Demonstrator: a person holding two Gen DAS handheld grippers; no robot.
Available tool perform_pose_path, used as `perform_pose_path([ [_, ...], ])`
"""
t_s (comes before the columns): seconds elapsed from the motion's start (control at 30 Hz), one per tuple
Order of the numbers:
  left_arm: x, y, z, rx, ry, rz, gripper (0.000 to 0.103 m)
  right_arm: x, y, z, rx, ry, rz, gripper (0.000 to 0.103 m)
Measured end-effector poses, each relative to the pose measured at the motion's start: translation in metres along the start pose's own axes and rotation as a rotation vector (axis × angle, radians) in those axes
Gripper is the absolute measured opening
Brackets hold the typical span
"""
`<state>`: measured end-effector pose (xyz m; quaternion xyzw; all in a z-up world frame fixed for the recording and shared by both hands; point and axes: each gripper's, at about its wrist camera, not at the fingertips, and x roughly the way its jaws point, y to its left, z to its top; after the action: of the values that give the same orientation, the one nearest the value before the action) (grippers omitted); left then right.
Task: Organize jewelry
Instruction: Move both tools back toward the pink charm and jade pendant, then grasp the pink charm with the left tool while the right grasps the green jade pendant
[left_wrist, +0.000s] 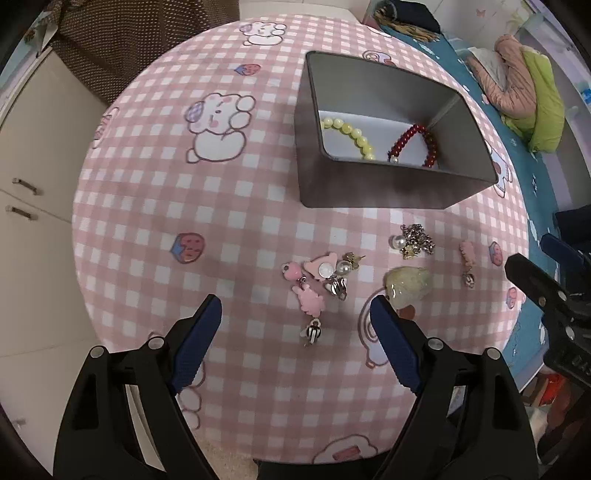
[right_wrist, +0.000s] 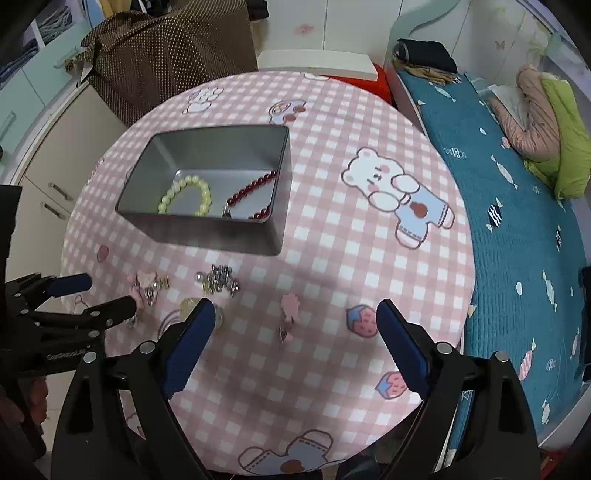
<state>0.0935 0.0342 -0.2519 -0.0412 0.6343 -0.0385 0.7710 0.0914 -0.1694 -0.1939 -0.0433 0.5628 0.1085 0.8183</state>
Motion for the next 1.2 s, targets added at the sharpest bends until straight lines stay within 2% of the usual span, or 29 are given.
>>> perform_pose_path([
  [0.03, 0.005, -0.001, 0.000, 0.014, 0.007, 0.008, 0.080, 0.001, 0.001, -0.001, -0.004, 0.005, -0.001, 0.085],
  [0.1, 0.013, -0.001, 0.000, 0.029, 0.015, 0.016, 0.067, 0.003, 0.003, -0.004, -0.010, 0.012, -0.003, 0.085],
  [0.23, 0.019, -0.003, -0.001, 0.056, -0.006, 0.031, 0.062, 0.006, 0.005, -0.007, -0.015, 0.025, -0.009, 0.085],
  [0.27, 0.019, -0.004, -0.002, 0.062, -0.008, 0.038, 0.058, 0.007, 0.005, -0.008, -0.016, 0.027, -0.009, 0.085],
  [0.3, 0.020, -0.005, -0.002, 0.067, -0.012, 0.047, 0.049, 0.007, 0.006, -0.008, -0.015, 0.029, -0.010, 0.085],
  [0.33, 0.021, -0.010, -0.001, 0.074, -0.019, 0.055, 0.046, 0.008, 0.006, -0.009, -0.014, 0.031, -0.011, 0.085],
  [0.4, 0.021, -0.010, 0.001, 0.081, -0.023, 0.057, 0.023, 0.009, 0.006, -0.008, -0.014, 0.034, -0.011, 0.085],
  [0.47, 0.020, -0.006, 0.005, 0.071, -0.015, 0.043, 0.013, 0.010, 0.007, -0.007, -0.012, 0.036, -0.008, 0.085],
  [0.67, 0.016, 0.010, 0.009, 0.020, -0.013, -0.012, 0.012, 0.013, 0.016, -0.004, -0.046, 0.032, 0.013, 0.085],
  [0.93, -0.006, 0.033, 0.009, -0.049, -0.034, -0.076, 0.012, 0.025, 0.037, -0.004, -0.110, 0.044, 0.095, 0.085],
  [1.13, -0.027, 0.044, 0.001, -0.068, -0.048, -0.096, 0.012, 0.043, 0.057, -0.009, -0.188, 0.076, 0.100, 0.071],
  [1.2, -0.034, 0.047, -0.001, -0.075, -0.054, -0.105, 0.012, 0.047, 0.065, -0.011, -0.229, 0.076, 0.092, 0.070],
])
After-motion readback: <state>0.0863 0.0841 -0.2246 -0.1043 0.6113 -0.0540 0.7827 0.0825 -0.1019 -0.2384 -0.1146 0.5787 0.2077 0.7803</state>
